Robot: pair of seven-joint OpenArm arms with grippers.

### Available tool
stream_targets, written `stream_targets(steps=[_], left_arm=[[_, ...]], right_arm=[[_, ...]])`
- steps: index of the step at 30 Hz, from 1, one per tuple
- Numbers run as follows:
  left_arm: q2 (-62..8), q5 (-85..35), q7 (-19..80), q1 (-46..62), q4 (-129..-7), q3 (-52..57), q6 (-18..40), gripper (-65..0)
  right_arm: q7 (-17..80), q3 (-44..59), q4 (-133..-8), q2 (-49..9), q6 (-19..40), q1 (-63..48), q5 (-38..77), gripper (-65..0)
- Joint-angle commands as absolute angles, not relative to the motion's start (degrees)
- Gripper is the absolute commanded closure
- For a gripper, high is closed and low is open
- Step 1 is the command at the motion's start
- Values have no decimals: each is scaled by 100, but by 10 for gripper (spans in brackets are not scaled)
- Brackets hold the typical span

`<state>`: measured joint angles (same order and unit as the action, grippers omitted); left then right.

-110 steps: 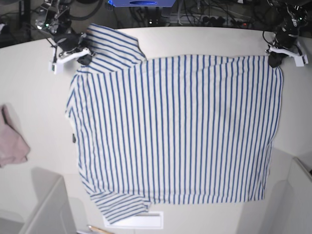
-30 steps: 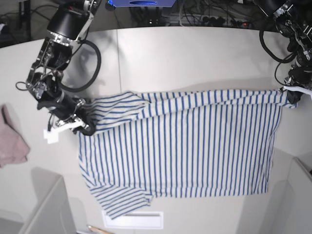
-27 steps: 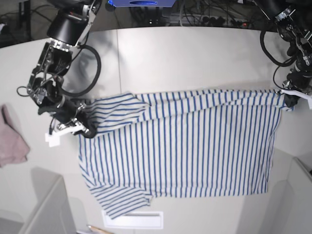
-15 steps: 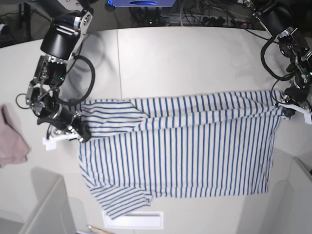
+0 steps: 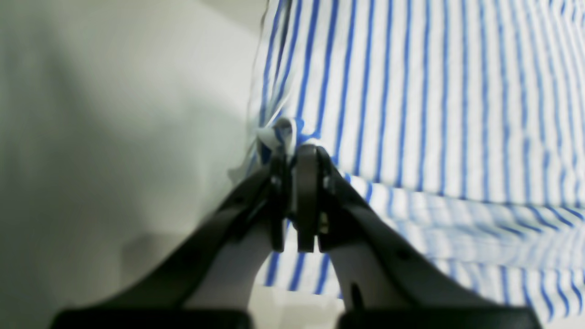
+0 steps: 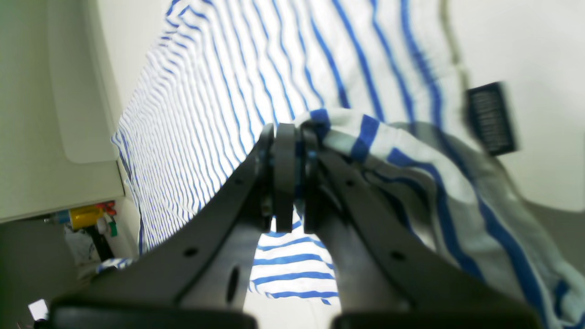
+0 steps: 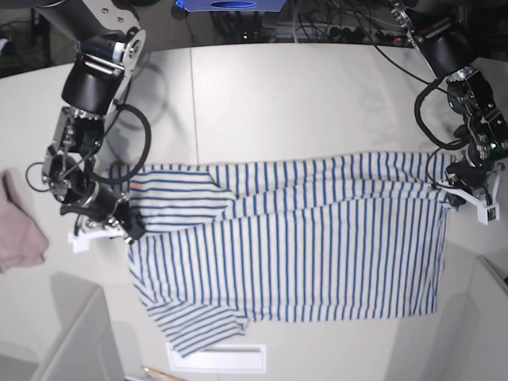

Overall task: Fold the T-shirt properly
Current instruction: 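Drag the shirt toward the robot base with both grippers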

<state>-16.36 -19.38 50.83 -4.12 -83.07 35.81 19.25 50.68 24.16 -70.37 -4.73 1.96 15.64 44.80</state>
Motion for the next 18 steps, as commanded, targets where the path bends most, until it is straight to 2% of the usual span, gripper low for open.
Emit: stream_targets(steps=[1, 7, 9, 11, 12, 15, 18], left_arm=[[-1745, -1974, 4989, -541, -8321, 3600, 1895, 0], [-1754, -1974, 4989, -558, -8127, 3600, 1895, 0], [-1754, -1974, 4989, -576, -8127, 3609, 1895, 0], [-1754, -1974, 4989, -681, -8127, 3609, 1895, -16], [-1754, -1974, 4989, -743, -8119, 3609, 1895, -87], [-1754, -1974, 4989, -866, -8127, 3626, 1903, -299], [-1754, -2026, 4989, -945, -8268, 3670, 1912, -448]], right_arm=[[4980, 2431, -7125, -541, 242, 1727, 4585, 0], [4989, 2431, -7125, -549, 242, 1701, 4585, -15], [4989, 2431, -7125, -549, 242, 1692, 4585, -161], [4963, 2431, -7125, -541, 242, 1684, 4585, -243], [4954, 2431, -7125, -541, 242, 1675, 4585, -251], [4936, 2457, -7266, -541, 233, 1534, 4585, -215], [4901, 2484, -7829, -505, -13, 1209, 4585, -156]])
